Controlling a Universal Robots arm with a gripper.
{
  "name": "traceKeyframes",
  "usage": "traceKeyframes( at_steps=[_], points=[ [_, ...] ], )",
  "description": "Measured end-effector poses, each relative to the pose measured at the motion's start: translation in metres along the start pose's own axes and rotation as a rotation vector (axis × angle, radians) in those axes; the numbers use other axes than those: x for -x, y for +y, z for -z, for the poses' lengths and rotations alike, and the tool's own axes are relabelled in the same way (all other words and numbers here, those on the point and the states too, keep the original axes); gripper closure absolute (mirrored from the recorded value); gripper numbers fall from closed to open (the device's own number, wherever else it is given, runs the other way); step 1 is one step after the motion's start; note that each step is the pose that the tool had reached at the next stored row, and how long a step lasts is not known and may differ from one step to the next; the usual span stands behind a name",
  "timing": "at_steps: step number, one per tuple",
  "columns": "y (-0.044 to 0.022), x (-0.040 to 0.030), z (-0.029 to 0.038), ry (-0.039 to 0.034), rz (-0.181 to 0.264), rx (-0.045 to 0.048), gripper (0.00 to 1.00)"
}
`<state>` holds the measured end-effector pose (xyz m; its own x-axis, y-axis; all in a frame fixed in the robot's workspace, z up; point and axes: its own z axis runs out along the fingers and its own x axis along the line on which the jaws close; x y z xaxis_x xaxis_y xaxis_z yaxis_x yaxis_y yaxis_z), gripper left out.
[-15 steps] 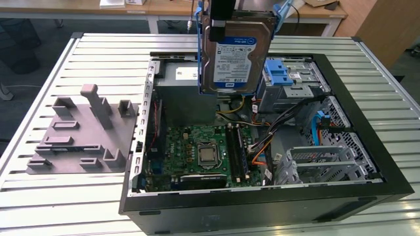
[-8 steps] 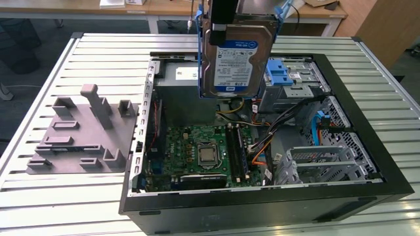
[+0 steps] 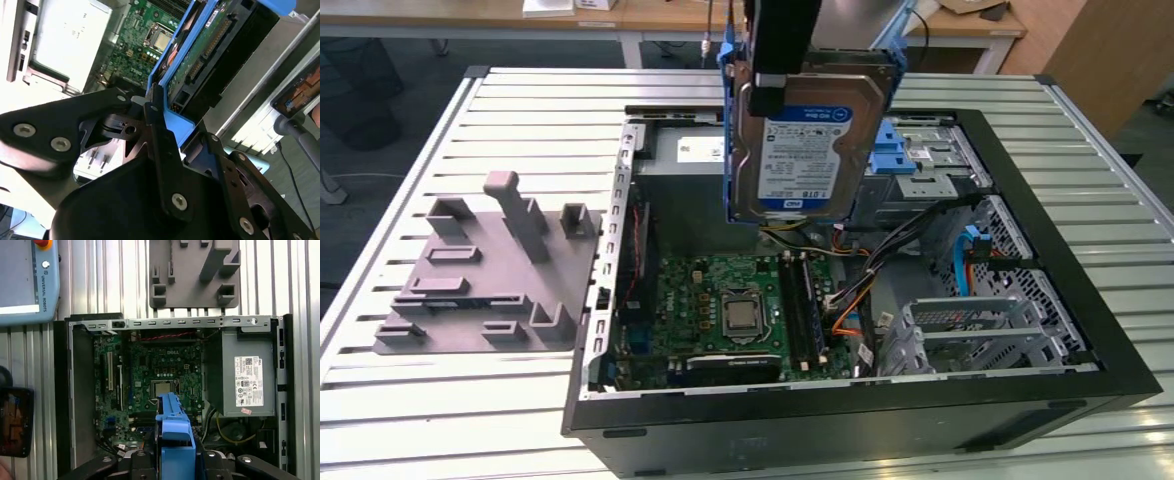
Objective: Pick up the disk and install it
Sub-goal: 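Insert the disk into the insertion slot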
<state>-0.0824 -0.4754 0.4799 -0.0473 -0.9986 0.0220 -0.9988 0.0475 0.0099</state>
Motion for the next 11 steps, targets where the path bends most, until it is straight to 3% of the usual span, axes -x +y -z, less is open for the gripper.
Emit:
traceKeyframes(
  at_steps=[9,11],
  points=[
    [-0.0015,-0.0313,-0.0015,0.0,0.0,0.0,0.64],
    [-0.003,-0.0356,-0.0016,0.0001,0.0,0.0,0.64]
  ],
)
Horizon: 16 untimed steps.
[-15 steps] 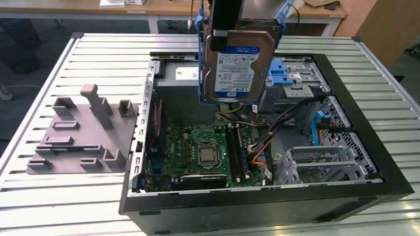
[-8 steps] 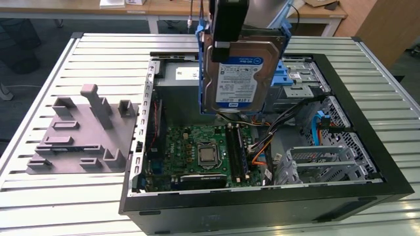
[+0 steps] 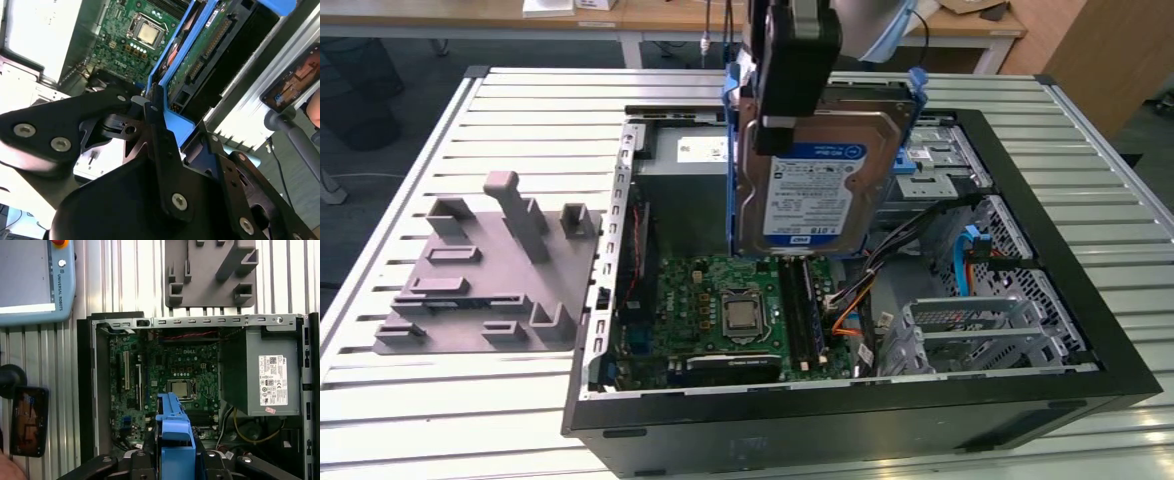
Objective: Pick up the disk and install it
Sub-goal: 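Insert the disk into the insertion slot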
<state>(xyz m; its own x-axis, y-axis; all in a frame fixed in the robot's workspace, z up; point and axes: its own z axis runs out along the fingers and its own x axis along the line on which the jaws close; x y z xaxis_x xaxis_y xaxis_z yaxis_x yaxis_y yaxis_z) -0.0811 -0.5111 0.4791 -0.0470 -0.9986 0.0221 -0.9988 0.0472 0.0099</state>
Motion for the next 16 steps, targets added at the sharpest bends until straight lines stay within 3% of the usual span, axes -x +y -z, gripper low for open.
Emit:
traceKeyframes(
  at_steps=[2,8,11,16],
  points=[
    [-0.0036,-0.0019,-0.0001,-0.0001,0.0,0.0,0.64],
    [-0.0225,-0.0027,-0.0005,-0.0002,0.0,0.0,0.64],
    [-0.0247,-0.0066,-0.0015,0.0,0.0,0.0,0.64],
    [-0.0257,-0.0219,-0.0038,-0.0001,0.0,-0.0001,0.64]
  ],
)
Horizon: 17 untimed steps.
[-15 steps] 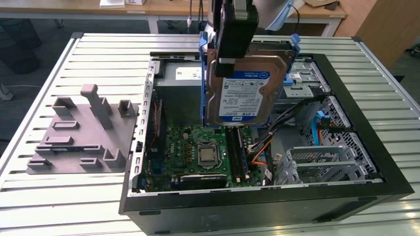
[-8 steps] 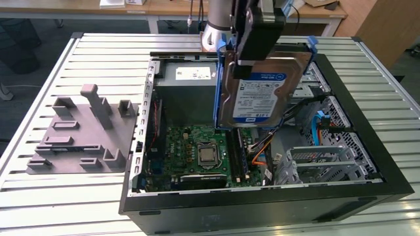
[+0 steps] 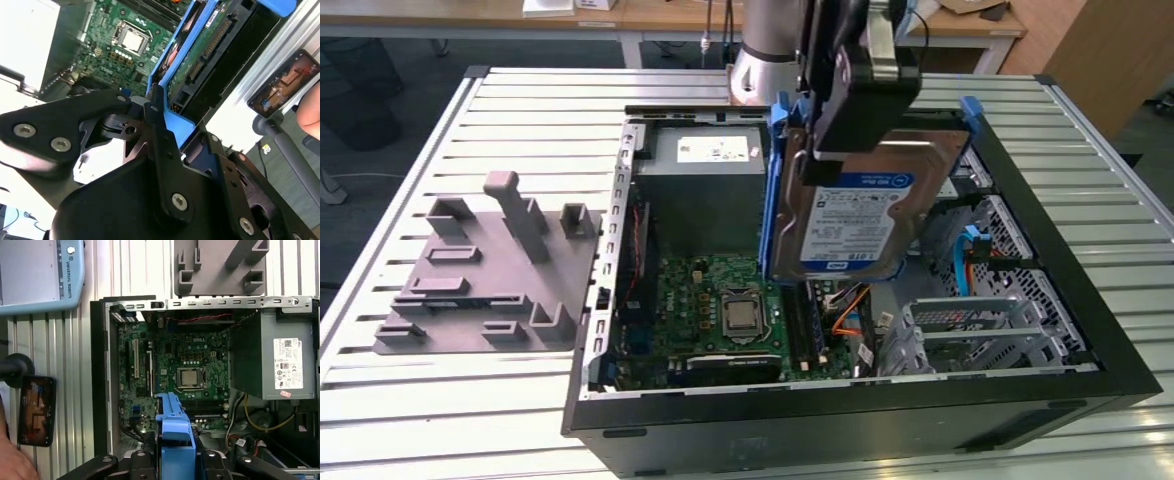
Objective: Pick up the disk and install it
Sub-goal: 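Insert the disk into the insertion slot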
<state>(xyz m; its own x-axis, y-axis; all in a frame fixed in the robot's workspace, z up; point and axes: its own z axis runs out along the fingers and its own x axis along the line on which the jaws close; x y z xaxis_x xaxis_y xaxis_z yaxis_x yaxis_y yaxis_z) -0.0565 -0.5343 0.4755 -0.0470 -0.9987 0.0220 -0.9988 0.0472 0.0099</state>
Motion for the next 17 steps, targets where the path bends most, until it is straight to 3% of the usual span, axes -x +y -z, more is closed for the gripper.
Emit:
traceKeyframes(
  at_steps=[4,12,17],
  points=[
    [-0.0053,-0.0083,-0.0017,0.0001,0.0,0.0,0.64],
    [-0.0294,-0.0146,-0.0044,-0.0001,0.0,0.0,0.64],
    [-0.032,-0.0151,-0.0047,0.0002,0.0,0.0001,0.64]
  ],
)
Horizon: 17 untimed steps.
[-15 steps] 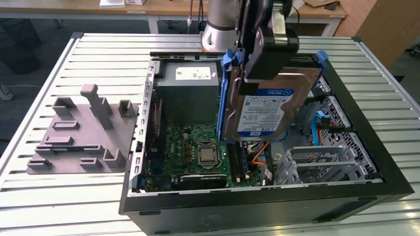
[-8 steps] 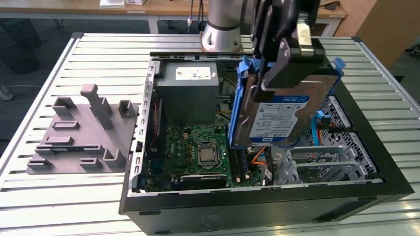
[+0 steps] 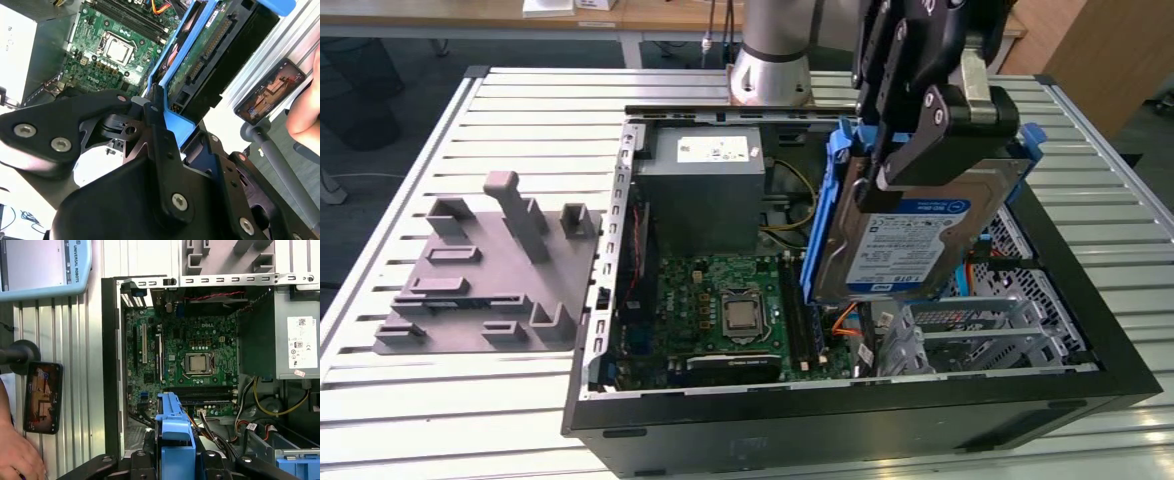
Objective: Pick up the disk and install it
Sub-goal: 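Insert the disk into the insertion slot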
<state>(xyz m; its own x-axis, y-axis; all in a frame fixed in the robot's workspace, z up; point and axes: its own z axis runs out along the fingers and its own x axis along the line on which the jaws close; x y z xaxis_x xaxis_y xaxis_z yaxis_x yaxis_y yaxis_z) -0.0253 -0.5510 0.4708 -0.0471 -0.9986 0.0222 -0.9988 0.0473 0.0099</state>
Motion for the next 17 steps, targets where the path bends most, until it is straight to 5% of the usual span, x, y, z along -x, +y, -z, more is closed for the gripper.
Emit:
traceKeyframes(
  at_steps=[5,17],
  points=[
    [-0.0048,0.0002,-0.0007,0.0,0.0,-0.0001,0.64],
    [-0.0491,0.0018,-0.0063,0.0,0.0,-0.0001,0.64]
  ],
)
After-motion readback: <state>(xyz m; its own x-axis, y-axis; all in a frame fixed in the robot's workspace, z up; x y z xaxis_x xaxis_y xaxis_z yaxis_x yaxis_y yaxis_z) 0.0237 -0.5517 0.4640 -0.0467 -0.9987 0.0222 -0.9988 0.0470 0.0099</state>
